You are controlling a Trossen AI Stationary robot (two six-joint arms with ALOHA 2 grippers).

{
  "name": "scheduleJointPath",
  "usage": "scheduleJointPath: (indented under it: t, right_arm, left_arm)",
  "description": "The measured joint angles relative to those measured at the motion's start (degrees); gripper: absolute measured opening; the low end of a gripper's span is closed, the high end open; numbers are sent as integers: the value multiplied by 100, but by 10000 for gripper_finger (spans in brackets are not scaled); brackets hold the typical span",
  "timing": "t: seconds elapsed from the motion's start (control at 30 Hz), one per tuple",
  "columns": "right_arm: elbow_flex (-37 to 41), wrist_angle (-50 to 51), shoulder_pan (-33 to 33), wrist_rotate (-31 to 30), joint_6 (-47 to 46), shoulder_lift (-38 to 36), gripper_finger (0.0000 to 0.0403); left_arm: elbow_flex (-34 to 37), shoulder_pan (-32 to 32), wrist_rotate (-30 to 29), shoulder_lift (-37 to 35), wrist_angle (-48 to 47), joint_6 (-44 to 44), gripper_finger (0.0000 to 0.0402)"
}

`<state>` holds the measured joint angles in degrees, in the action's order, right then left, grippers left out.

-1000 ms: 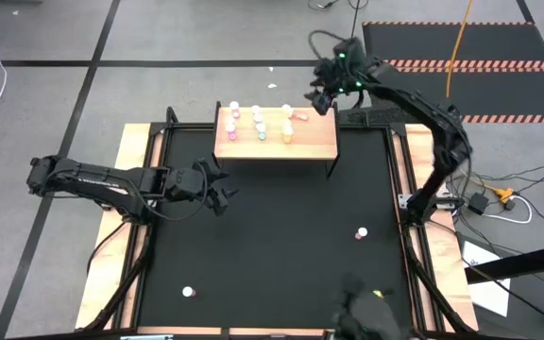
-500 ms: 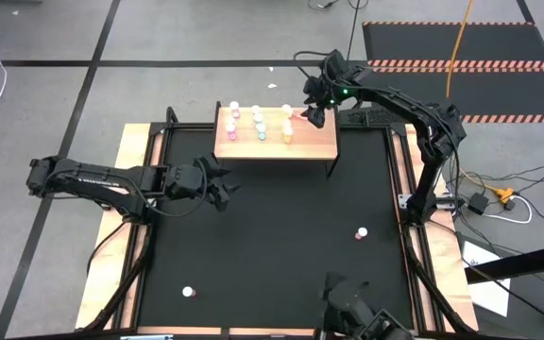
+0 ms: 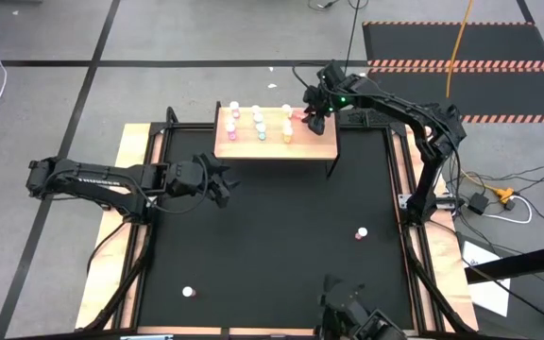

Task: Pick and place medicine bottles onto shelf by color
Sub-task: Put the top left pink pill bottle on the shelf

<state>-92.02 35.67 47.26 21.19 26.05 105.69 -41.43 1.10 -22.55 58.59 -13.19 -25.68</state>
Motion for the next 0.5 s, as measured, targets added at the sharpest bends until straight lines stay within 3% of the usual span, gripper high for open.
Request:
scheduleJointPath:
  t: [0.3,0.5]
  right_arm:
    - [6,-36,-4,-1,-73,-26,79]
    - [10,111,36,-7,-381,-442,97]
  left_arm:
    - [0,0,5,0,0,143,298]
    - [0,1,6,-17,197,144,298]
